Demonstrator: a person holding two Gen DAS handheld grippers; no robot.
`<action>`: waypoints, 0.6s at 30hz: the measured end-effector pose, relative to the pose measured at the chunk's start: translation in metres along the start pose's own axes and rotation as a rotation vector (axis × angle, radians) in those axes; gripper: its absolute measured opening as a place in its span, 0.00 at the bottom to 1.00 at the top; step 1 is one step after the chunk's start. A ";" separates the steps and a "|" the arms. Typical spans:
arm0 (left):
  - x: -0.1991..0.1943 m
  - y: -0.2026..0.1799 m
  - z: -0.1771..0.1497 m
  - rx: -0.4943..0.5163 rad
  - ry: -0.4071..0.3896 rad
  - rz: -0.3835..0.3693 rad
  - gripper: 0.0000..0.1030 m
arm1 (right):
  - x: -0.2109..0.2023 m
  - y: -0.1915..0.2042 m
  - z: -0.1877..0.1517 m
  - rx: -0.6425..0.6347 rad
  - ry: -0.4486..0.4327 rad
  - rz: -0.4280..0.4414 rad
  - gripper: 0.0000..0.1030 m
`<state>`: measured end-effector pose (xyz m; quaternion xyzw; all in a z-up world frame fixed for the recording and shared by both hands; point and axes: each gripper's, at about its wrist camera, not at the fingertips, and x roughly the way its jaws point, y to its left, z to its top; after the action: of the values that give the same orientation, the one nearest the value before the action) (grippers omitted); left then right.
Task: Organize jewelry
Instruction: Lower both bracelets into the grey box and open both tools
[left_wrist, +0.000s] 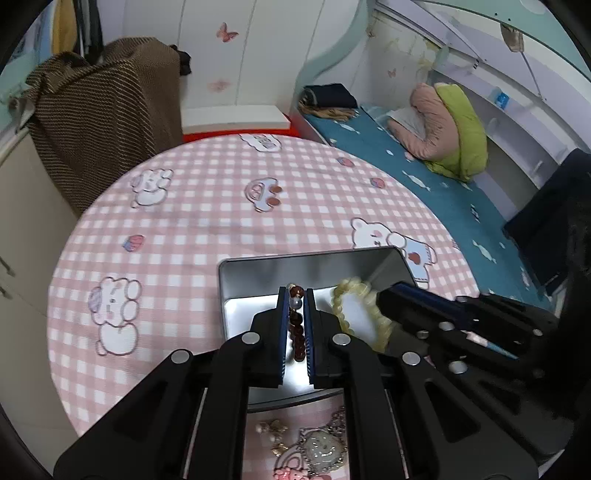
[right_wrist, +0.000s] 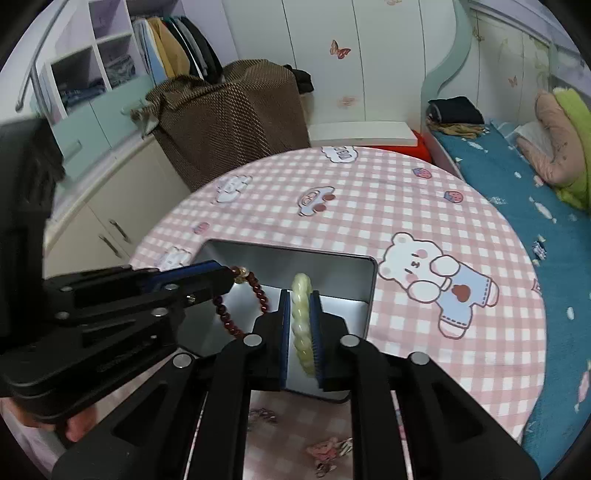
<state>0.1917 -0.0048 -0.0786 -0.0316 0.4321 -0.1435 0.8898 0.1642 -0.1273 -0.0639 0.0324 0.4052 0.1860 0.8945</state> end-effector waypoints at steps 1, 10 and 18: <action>-0.002 -0.001 0.001 0.003 -0.003 0.004 0.08 | -0.005 0.001 0.001 -0.009 -0.013 -0.017 0.12; -0.027 0.004 -0.001 -0.002 -0.061 0.085 0.49 | -0.026 -0.006 0.004 0.005 -0.075 -0.115 0.55; -0.033 0.008 -0.008 -0.015 -0.056 0.102 0.49 | -0.032 -0.003 -0.001 0.003 -0.083 -0.122 0.56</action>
<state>0.1678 0.0129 -0.0599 -0.0202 0.4092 -0.0939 0.9074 0.1454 -0.1415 -0.0423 0.0168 0.3694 0.1292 0.9201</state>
